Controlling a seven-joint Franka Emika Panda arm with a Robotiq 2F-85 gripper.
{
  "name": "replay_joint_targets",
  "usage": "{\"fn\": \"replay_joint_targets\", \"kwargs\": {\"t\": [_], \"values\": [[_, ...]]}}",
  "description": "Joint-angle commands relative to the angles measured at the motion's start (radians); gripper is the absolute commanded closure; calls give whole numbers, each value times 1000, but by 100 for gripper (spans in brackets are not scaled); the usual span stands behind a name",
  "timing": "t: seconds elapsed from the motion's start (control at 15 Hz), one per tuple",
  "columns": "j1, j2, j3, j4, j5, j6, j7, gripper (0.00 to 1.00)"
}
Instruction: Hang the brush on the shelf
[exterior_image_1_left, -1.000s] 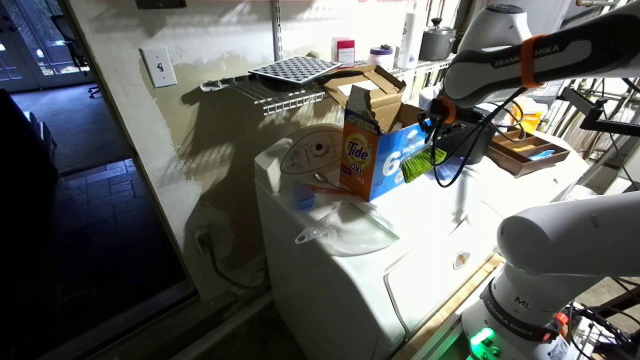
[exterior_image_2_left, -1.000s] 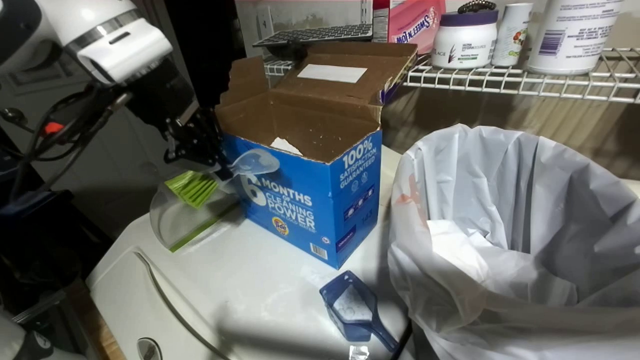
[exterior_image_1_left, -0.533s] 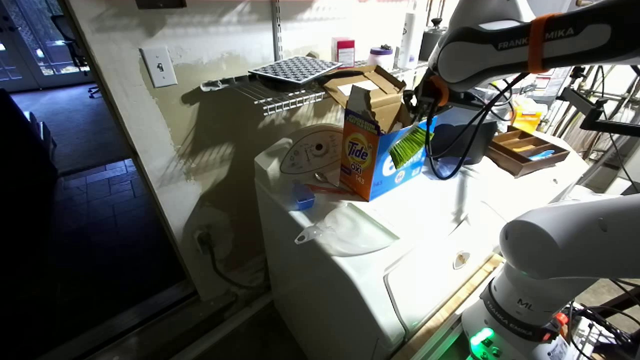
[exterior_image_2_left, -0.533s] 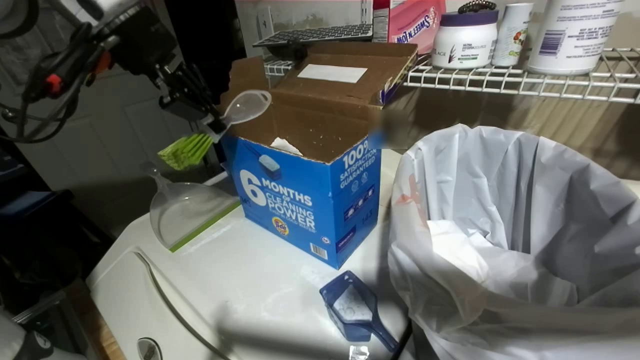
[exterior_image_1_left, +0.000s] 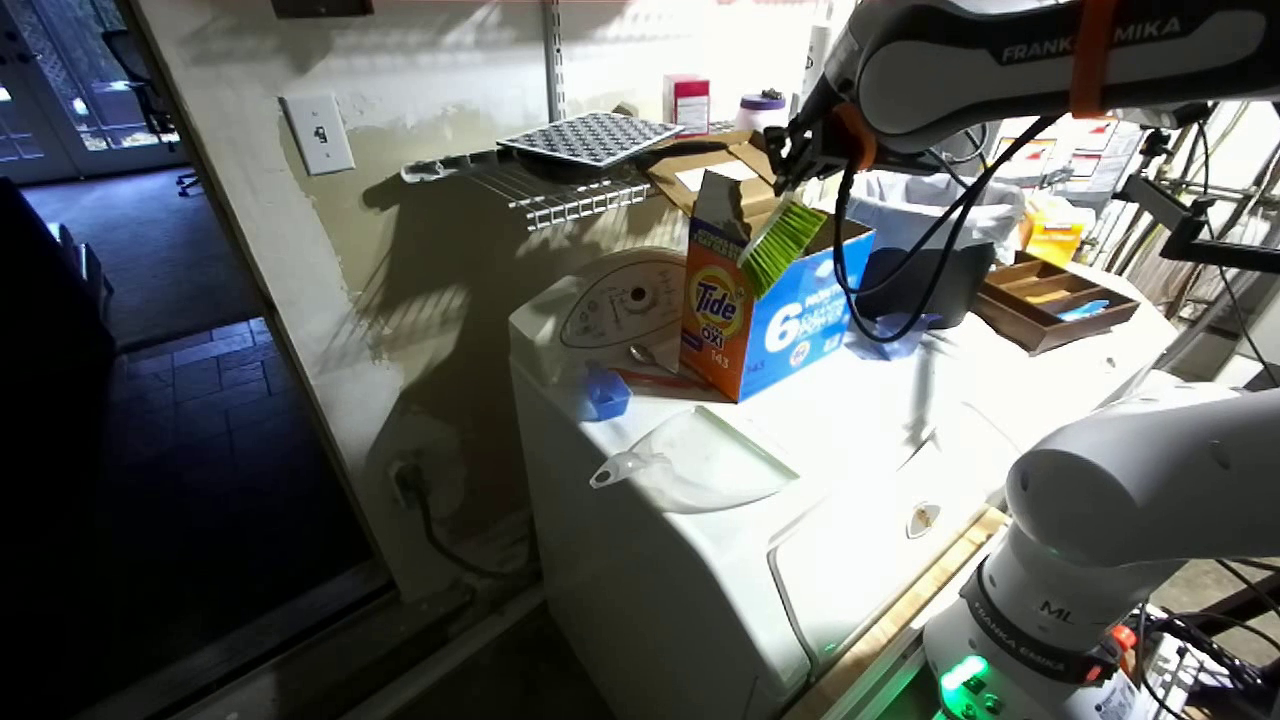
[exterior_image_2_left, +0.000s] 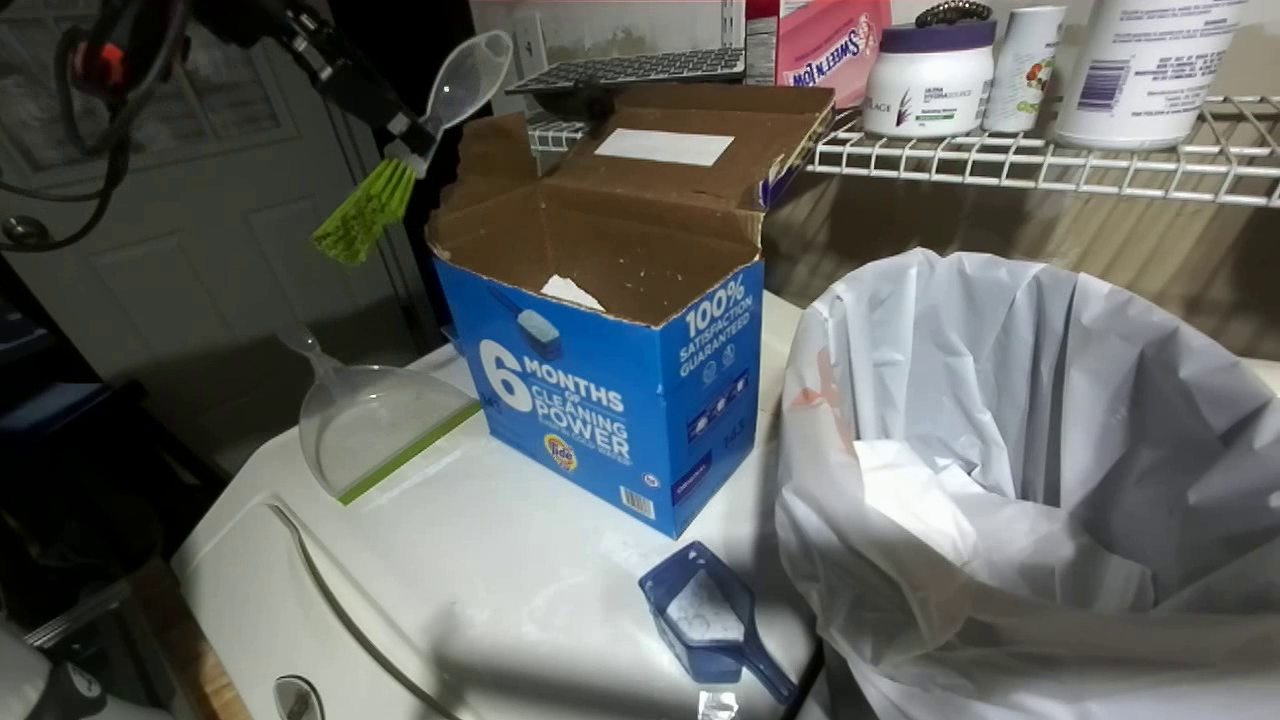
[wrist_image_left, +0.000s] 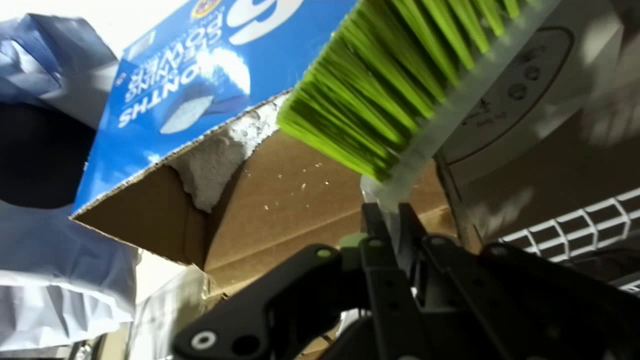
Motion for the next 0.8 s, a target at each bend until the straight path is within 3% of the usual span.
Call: {"fn": "replay_joint_targets", "kwargs": {"t": [0.0,0.07,0.73], "values": [[4,0,9,12,9,-2,-17,97],[9,0,11,18,9,-2,-19,90],[4,3,10,14,8,-2,-18,90]]}}
